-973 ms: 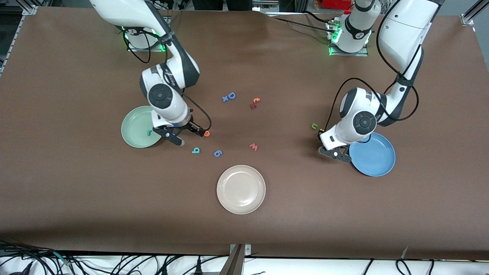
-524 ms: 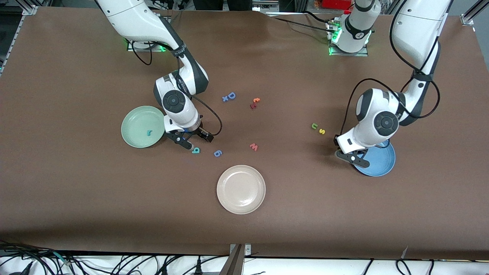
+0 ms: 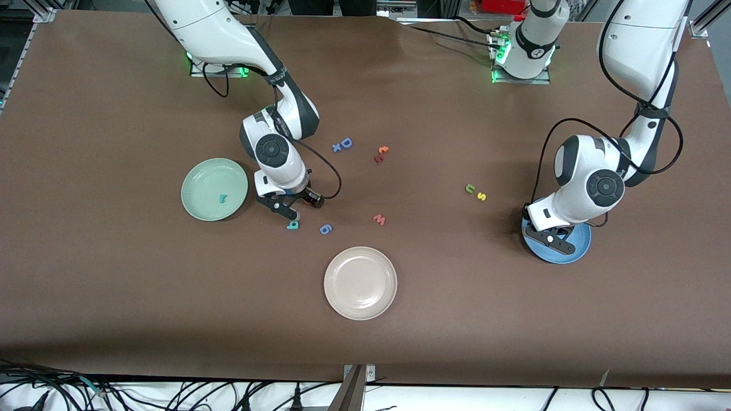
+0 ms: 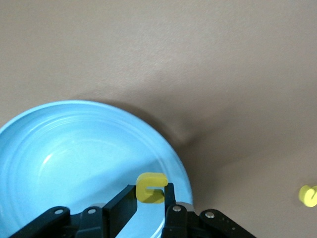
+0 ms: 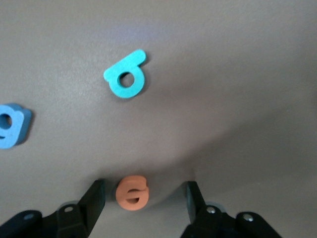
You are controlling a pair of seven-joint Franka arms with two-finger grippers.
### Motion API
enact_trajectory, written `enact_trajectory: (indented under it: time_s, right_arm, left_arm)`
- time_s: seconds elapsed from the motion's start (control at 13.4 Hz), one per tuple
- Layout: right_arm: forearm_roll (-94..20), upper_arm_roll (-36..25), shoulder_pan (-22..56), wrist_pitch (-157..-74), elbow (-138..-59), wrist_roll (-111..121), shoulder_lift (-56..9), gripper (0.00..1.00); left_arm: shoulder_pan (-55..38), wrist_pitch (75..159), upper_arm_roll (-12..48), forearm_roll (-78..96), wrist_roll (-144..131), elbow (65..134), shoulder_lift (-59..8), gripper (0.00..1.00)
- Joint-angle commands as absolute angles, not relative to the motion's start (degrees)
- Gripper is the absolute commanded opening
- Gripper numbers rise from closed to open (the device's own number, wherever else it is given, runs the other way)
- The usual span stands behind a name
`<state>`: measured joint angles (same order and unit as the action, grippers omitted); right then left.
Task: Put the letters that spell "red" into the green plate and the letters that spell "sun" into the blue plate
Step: 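Place the yellow u on the blue plate while the right gripper grasps orange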
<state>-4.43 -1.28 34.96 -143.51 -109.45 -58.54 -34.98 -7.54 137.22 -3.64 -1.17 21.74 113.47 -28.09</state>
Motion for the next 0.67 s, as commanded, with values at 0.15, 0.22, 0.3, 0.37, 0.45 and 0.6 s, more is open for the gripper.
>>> enact_trajectory:
  time_s: [0.15, 0.22, 0.3, 0.37, 0.45, 0.6]
  right_arm:
    - [-4.7, -1.7, 36.4, -143.9, -107.8, -59.0, -35.9, 0.44]
    - [-4.6, -1.7, 36.4, -143.8, -107.8, -59.0, -35.9, 0.38]
    - [-4.6, -1.7, 36.4, -143.8, -107.7, -59.0, -35.9, 0.35]
    - [-4.6, -1.8, 36.3, -143.7, -107.7, -59.0, -35.9, 0.35]
    - [-4.6, -1.8, 36.3, -143.8, -107.7, -59.0, -35.9, 0.35]
    - [-4.6, -1.8, 36.3, -143.8, -107.7, -59.0, -35.9, 0.36]
  left_arm:
    - [-7.1, 136.8, -5.1, -1.8, 26.0, 113.2, -28.3, 0.63]
    - [-7.1, 136.8, -5.1, -1.8, 25.9, 113.2, -28.3, 0.67]
    - [-7.1, 136.8, -5.1, -1.8, 25.4, 113.2, -28.2, 0.72]
    - [-7.2, 136.4, -5.1, -1.6, 24.3, 113.2, -28.0, 0.72]
    - [-7.7, 136.0, -5.0, -1.1, 20.3, 113.3, -27.8, 0.72]
    - [-9.6, 132.3, -4.4, -0.2, 12.9, 113.2, -26.9, 0.73]
